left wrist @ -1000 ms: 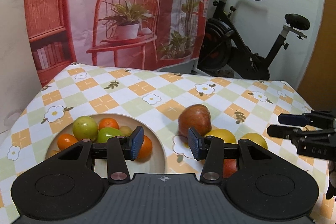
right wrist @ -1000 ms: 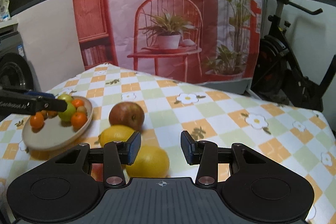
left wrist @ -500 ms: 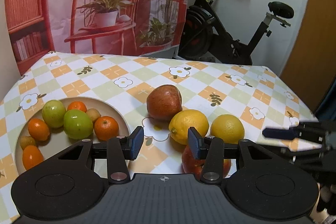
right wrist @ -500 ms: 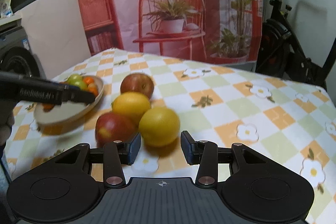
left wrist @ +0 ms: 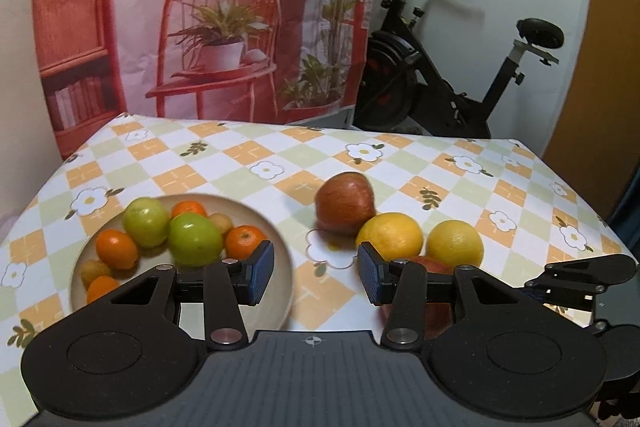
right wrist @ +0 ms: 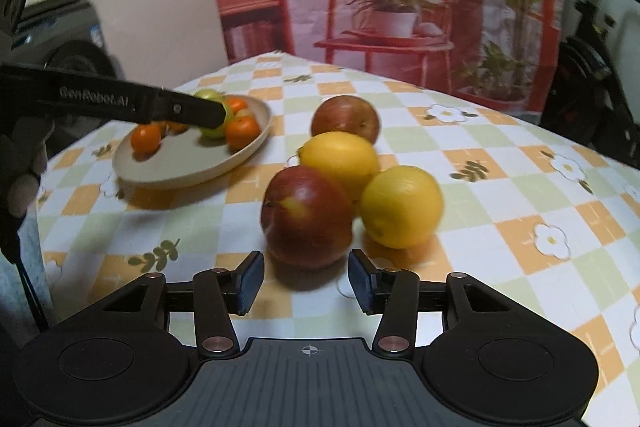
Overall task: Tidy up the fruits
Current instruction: 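Lower the right tool over a red apple and close on it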
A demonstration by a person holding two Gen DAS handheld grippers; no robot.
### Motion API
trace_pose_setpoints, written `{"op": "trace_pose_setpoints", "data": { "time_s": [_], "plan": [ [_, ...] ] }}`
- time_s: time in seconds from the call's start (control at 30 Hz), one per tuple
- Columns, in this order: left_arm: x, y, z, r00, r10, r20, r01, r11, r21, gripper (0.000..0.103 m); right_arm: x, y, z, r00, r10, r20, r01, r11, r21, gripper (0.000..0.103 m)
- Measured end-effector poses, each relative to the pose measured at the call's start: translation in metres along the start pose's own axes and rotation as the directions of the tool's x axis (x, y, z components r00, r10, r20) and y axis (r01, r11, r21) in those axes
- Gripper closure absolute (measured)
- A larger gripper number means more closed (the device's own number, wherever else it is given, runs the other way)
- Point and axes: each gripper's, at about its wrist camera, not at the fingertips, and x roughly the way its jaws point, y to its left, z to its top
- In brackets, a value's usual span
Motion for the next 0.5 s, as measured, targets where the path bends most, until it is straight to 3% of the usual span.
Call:
{"op": "trace_pose_setpoints", "data": {
  "time_s": [0.17, 0.5],
  "plan": [
    [-0.002, 0.013, -0.005, 1.0, -0.002, -0.003, 0.002, 0.999, -0.037, 0.054, 0.015, 0.005, 0.009, 1.0, -0.012, -0.014, 0.012, 0.999, -0.031, 0.048],
    [-0.003, 0.017, -0.009, 0.999, -0.031, -0.007, 0.031, 0.998, -0.059, 0.054, 0.037, 0.007, 0.018, 0.999, -0.031, -0.031, 0.03, 0.998, -0.047, 0.046]
  ]
}}
